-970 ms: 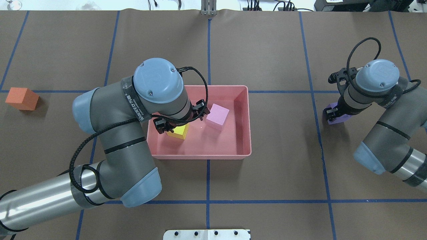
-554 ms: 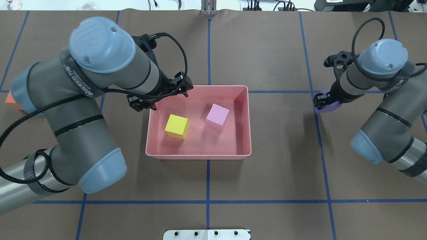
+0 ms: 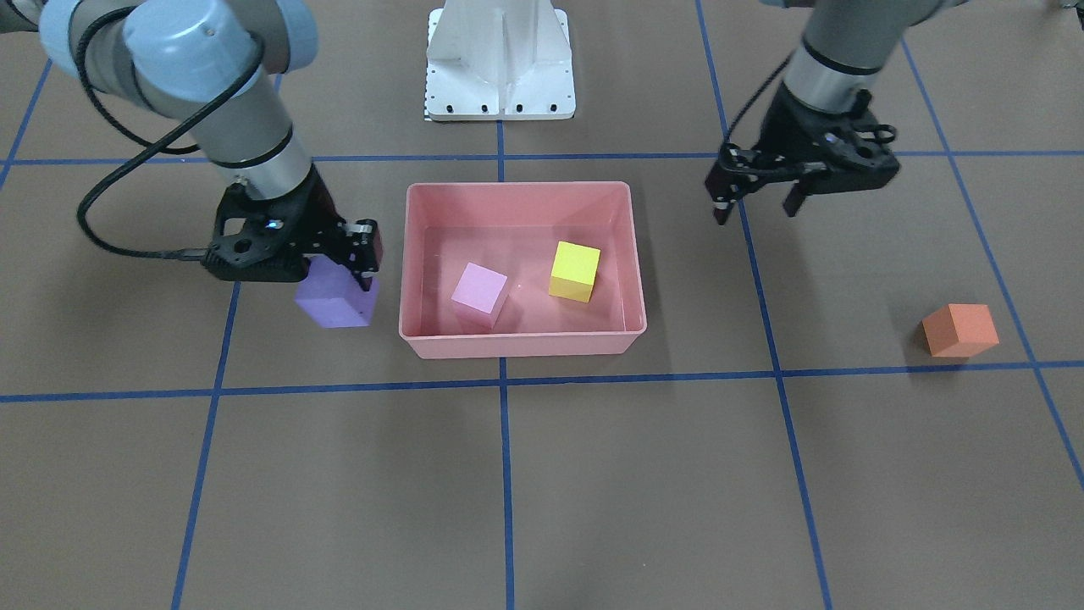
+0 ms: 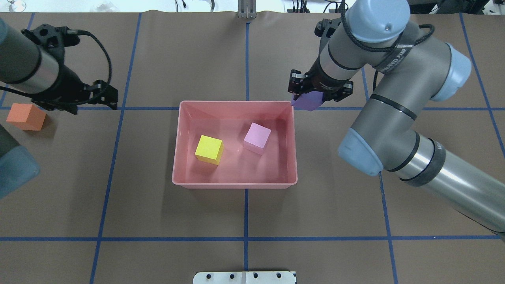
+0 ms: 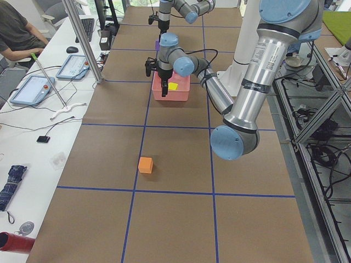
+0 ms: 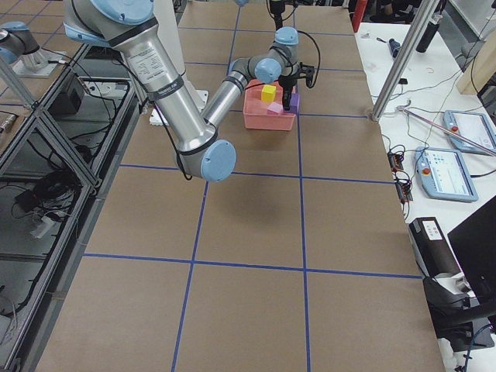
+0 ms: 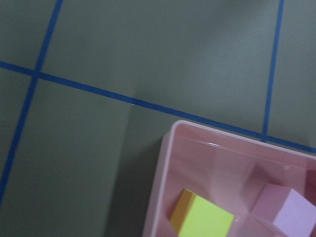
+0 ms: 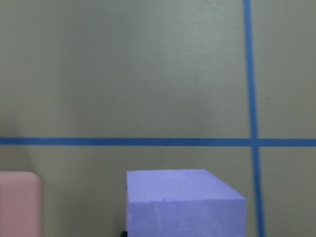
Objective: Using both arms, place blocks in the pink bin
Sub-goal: 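Carry purple cube into bin with right gripper while left moves toward orange cube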
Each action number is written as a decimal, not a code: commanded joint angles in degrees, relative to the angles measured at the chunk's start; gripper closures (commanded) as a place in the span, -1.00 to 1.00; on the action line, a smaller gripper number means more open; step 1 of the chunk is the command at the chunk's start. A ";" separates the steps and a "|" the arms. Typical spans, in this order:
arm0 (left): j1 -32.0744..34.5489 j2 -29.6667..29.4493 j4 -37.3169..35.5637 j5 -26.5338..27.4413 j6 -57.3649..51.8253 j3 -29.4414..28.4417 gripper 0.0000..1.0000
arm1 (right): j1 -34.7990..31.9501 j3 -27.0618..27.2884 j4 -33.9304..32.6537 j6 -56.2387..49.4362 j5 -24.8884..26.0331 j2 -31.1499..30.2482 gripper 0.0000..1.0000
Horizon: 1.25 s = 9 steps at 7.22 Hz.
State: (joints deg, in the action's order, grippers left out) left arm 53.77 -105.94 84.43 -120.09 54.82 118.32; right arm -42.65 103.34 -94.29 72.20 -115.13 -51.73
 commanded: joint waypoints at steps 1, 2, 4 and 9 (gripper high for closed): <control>10.44 4.07 0.03 -8.12 -20.63 -6.05 -0.98 | 8.85 -4.00 -0.11 10.64 6.97 7.93 1.00; 11.34 3.82 0.73 -6.58 -24.29 -10.08 -0.98 | 12.56 -7.33 0.77 10.94 10.68 9.09 1.00; 10.91 2.32 9.30 2.91 -24.67 -20.27 -0.98 | 16.44 -12.88 5.51 11.56 11.60 8.93 1.00; 11.00 3.10 23.74 2.76 -28.10 -35.96 -0.98 | 18.14 -10.55 7.64 13.85 11.69 8.05 -1.00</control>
State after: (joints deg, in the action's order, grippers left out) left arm 64.74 -103.45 105.57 -117.02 27.26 84.44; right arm -23.87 90.80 -86.52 86.16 -103.28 -43.29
